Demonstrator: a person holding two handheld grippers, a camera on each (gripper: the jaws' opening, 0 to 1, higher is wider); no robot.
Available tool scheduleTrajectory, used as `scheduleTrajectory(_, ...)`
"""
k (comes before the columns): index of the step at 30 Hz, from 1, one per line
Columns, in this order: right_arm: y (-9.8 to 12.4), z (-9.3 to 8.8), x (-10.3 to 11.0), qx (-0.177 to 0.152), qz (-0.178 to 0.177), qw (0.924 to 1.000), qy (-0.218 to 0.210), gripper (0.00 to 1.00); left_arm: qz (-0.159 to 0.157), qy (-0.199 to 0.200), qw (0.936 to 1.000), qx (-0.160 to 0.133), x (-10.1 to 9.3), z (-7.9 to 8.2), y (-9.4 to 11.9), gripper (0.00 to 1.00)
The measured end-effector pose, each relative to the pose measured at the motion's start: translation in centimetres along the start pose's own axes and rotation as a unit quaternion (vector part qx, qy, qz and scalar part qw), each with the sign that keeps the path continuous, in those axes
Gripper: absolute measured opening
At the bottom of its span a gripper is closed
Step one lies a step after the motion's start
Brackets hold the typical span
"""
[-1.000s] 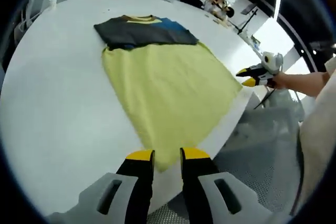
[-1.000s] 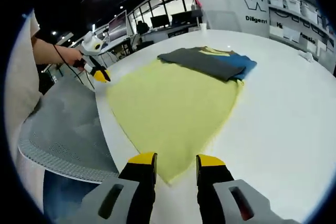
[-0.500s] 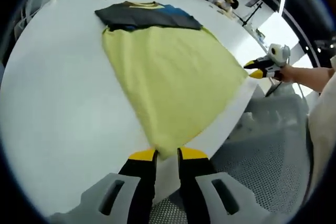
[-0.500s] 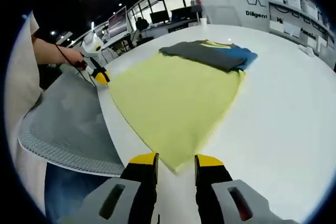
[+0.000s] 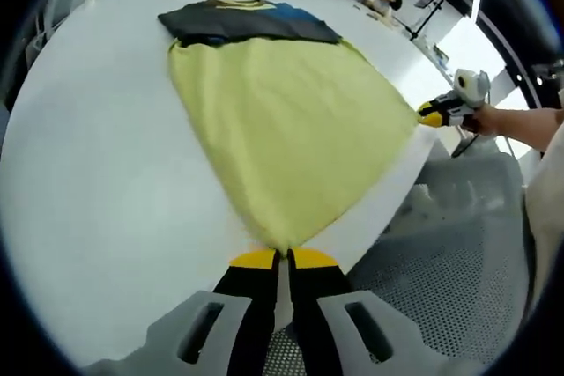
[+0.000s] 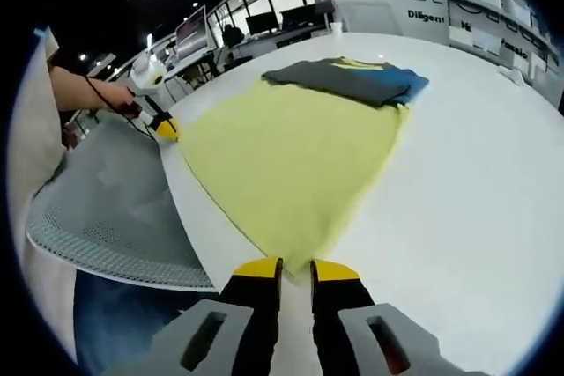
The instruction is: Fold the garment on the visible template until the final outline fits inside the template.
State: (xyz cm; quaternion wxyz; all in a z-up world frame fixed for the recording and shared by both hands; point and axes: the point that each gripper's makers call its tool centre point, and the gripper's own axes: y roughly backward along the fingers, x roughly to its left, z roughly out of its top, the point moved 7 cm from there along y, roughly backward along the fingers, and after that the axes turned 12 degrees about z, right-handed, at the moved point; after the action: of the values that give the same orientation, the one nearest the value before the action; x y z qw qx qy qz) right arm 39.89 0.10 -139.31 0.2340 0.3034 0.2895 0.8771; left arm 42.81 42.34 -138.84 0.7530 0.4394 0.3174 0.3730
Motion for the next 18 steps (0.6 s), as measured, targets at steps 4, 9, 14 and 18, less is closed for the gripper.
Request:
scheduleTrajectory(4, 0.0, -0.1, -0.1, 0.002, 0.000, 1.0000, -0.003, 0.00, -0.002, 0.007, 1.0000, -0.002, 0.0, 0.0, 0.0, 0.02)
scheduleTrajectory(9, 0.2, 0.1, -0.1, -0.002, 0.002, 1.0000, -0.004, 0.00, 0.000, 0.008, 0.9999, -0.007, -0.1, -0.1, 0.7, 0.00)
scheduleTrajectory(14, 0.8, 0.4, 0.0, -0.020, 0.006, 0.9996, -0.020, 0.00, -0.004, 0.005, 0.9998, -0.019, 0.0, 0.2, 1.5, 0.00)
scheduleTrajectory(18, 1.3, 0.5, 0.1, -0.034, 0.004, 0.9989, -0.033, 0.00, -0.008, 0.012, 0.9996, -0.025, 0.1, 0.1, 2.1, 0.00)
